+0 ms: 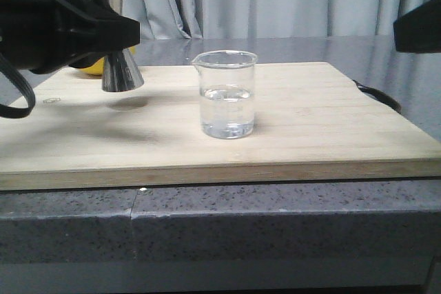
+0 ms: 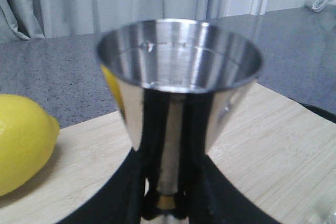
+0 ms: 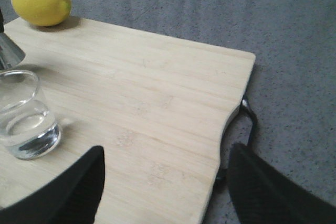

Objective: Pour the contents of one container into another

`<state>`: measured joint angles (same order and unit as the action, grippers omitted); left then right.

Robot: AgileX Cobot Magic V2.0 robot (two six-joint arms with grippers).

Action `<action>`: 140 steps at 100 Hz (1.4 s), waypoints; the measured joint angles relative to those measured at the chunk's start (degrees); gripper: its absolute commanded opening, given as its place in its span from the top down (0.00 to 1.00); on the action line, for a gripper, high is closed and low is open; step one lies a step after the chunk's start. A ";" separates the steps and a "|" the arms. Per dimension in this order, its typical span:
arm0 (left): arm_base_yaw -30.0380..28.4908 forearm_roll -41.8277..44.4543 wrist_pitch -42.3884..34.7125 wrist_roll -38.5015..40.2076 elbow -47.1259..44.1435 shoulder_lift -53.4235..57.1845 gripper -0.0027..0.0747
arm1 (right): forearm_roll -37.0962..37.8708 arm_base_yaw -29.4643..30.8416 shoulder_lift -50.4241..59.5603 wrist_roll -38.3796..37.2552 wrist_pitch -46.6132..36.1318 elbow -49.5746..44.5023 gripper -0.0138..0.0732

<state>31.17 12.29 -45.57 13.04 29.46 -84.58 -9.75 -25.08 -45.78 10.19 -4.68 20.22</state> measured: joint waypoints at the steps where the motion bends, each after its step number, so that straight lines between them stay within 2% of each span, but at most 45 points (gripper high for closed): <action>1: 0.00 -0.01 0.00 0.00 0.00 0.15 0.99 | 0.00 -0.11 0.00 0.00 -0.11 -0.25 0.32; 32: 0.00 0.10 2.04 1.08 0.00 5.89 0.99 | 0.00 -6.76 -2.53 -0.12 -9.21 -4.58 0.32; 72: 0.00 0.10 4.44 1.70 0.00 8.83 0.99 | 0.00 -13.93 -20.16 -0.32 -30.04 -5.32 0.32; 88: 0.00 0.32 4.44 1.83 0.00 8.83 0.99 | 0.74 -14.98 -27.36 -0.86 -38.41 -5.32 0.32; 110: 0.00 0.32 4.53 1.83 0.00 8.83 0.99 | 6.19 -15.01 -33.38 -6.76 -47.89 -5.32 0.32; 140: 0.00 0.34 4.53 1.83 0.00 8.83 0.99 | 9.14 -15.01 -35.38 -8.04 -52.14 -5.00 0.32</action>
<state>31.17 12.64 -41.04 14.87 29.46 -75.75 -0.61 -40.09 -81.15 2.15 -56.81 15.22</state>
